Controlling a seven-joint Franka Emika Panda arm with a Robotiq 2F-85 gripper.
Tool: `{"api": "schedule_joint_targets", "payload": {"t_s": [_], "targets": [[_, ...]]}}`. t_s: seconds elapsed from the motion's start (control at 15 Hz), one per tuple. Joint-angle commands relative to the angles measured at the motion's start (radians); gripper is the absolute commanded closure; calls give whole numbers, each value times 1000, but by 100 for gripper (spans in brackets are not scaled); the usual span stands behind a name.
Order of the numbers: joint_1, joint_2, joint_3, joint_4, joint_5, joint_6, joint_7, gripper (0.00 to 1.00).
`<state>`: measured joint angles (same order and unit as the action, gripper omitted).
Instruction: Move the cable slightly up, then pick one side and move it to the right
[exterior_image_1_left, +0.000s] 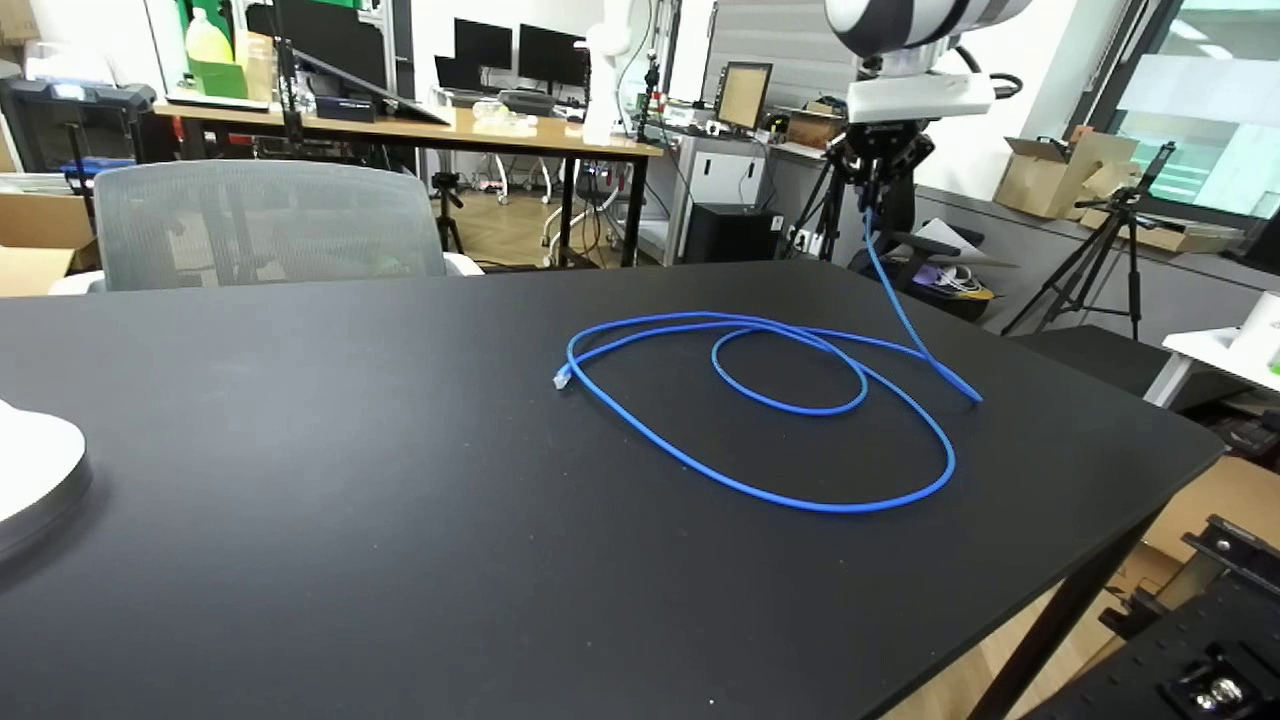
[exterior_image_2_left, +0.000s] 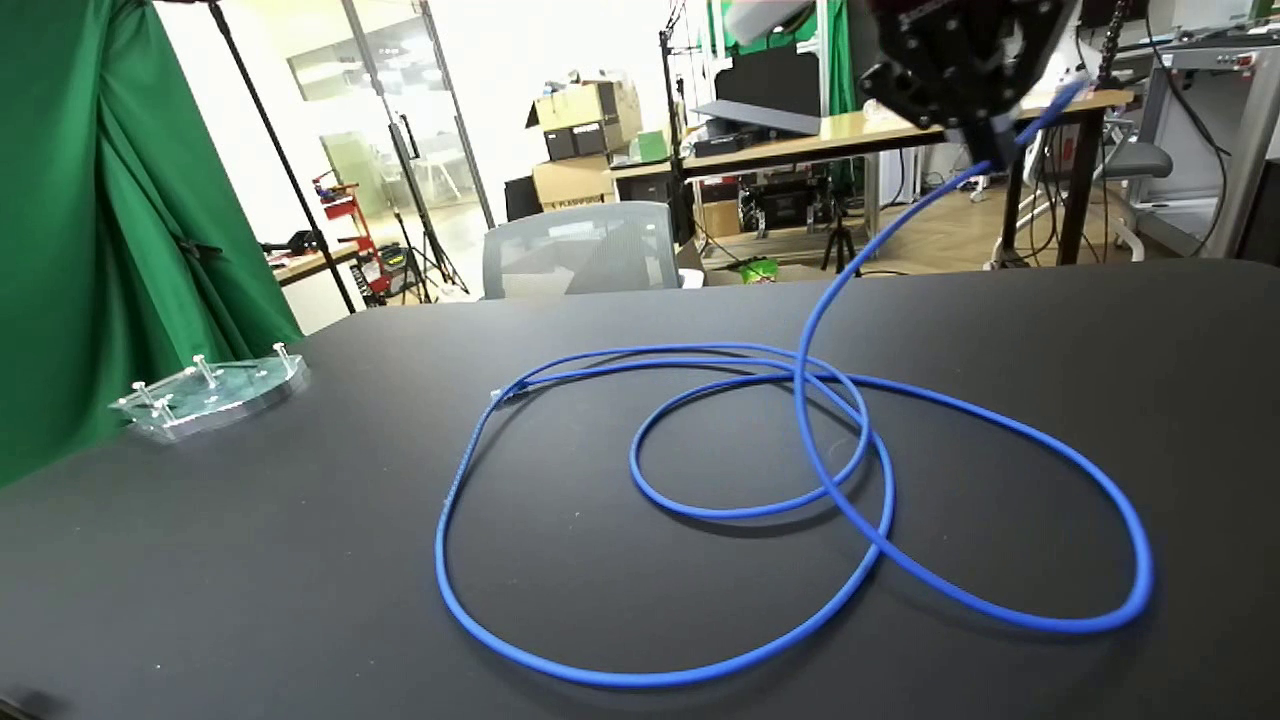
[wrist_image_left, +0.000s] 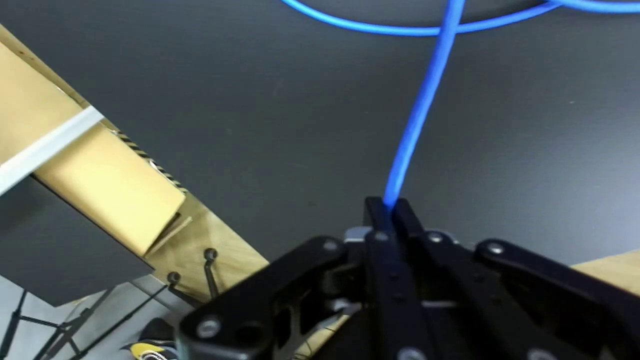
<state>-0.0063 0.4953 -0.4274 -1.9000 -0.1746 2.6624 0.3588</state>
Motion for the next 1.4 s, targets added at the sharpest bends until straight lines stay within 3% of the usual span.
{"api": "schedule_joint_targets", "payload": {"t_s": [0.0, 0.73, 0.8, 0.87, 1.33], "targets": [[-64, 45, -26, 31, 22, -12, 104, 98], [-194, 297, -19, 204, 249, -67, 225, 98], [-199, 311, -16, 219, 264, -77, 226, 69], [-202, 321, -15, 231, 273, -81, 227, 68], [-146, 253, -35, 194, 272, -35, 231, 21]]}}
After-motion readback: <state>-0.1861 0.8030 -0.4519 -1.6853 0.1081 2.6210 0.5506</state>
